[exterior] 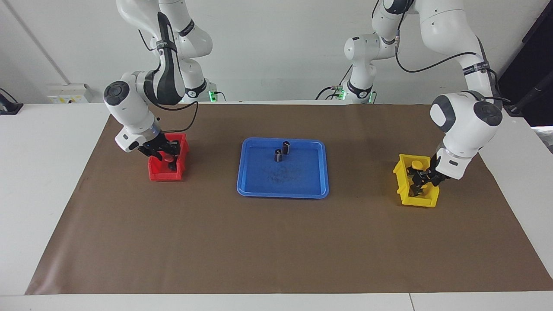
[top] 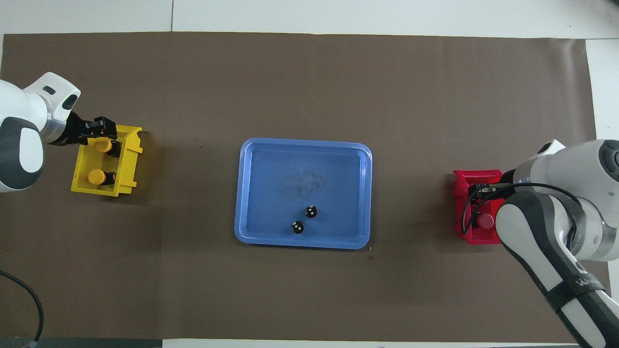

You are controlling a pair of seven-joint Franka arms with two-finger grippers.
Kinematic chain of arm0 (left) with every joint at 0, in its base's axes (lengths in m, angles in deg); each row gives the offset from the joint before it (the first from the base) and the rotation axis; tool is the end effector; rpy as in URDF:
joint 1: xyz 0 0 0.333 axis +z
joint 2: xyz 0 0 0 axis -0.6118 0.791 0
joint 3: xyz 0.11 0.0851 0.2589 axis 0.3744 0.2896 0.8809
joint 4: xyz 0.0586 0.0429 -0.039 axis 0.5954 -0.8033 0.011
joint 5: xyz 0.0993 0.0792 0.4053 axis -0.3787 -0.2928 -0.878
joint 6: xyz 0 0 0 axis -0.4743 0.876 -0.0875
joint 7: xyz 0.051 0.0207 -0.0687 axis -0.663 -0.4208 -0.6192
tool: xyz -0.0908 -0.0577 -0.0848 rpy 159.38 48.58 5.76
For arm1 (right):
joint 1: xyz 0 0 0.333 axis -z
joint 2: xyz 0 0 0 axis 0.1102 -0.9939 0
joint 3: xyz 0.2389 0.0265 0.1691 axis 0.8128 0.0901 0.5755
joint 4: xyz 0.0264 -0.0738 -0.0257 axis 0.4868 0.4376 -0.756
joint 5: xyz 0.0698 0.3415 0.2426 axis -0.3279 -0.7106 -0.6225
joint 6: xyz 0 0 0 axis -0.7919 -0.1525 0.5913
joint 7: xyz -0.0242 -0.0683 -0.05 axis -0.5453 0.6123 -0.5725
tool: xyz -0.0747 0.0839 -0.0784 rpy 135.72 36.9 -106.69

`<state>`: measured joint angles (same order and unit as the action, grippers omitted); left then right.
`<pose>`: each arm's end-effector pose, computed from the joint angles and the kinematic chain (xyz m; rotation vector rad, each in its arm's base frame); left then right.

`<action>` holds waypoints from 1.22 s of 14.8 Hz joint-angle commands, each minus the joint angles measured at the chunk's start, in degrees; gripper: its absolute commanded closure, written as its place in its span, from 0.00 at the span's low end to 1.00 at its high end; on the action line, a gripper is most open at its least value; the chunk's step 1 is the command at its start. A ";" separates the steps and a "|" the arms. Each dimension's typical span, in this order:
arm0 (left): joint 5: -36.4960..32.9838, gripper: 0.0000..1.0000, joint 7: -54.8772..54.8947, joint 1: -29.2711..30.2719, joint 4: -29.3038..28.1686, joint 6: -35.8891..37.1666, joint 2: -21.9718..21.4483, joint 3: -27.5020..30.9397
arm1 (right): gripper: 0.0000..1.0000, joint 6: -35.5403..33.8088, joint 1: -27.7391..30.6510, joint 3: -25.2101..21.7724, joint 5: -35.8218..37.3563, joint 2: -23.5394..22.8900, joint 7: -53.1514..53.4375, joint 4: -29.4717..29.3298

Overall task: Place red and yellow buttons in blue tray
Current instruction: 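Grasp a red button with the right gripper while the left gripper grasps a yellow button, then carry the red button into the blue tray and open the right gripper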

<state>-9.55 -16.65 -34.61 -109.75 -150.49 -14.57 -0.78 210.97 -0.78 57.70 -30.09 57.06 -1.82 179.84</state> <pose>0.6375 0.0118 0.3045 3.1286 0.1822 0.0911 0.5158 -0.0204 0.2741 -3.0712 0.0086 0.1139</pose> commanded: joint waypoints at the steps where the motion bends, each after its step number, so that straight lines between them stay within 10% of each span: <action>1: 0.77 0.26 -0.53 -0.47 -0.21 1.61 -0.33 0.18 | 0.57 0.90 0.60 0.13 -0.59 1.76 -1.80 1.62; 7: 0.77 0.39 -0.45 -0.38 -1.18 2.31 -0.77 0.18 | 0.75 -4.87 0.42 0.13 1.59 0.63 -1.80 -3.45; 11: 0.77 0.98 -0.18 -0.03 -1.26 2.75 -0.77 0.18 | 0.75 -22.52 0.34 0.13 2.83 -4.20 -1.98 -20.66; 18: 0.68 0.99 -0.27 0.14 12.85 19.15 -0.86 0.35 | 0.74 -35.66 -11.68 0.30 -0.75 -12.81 12.31 -44.59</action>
<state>-9.53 -16.67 -34.48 -104.06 -139.40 -14.79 -0.70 177.87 -7.99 58.04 -28.57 49.32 4.75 143.54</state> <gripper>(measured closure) 0.595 0.581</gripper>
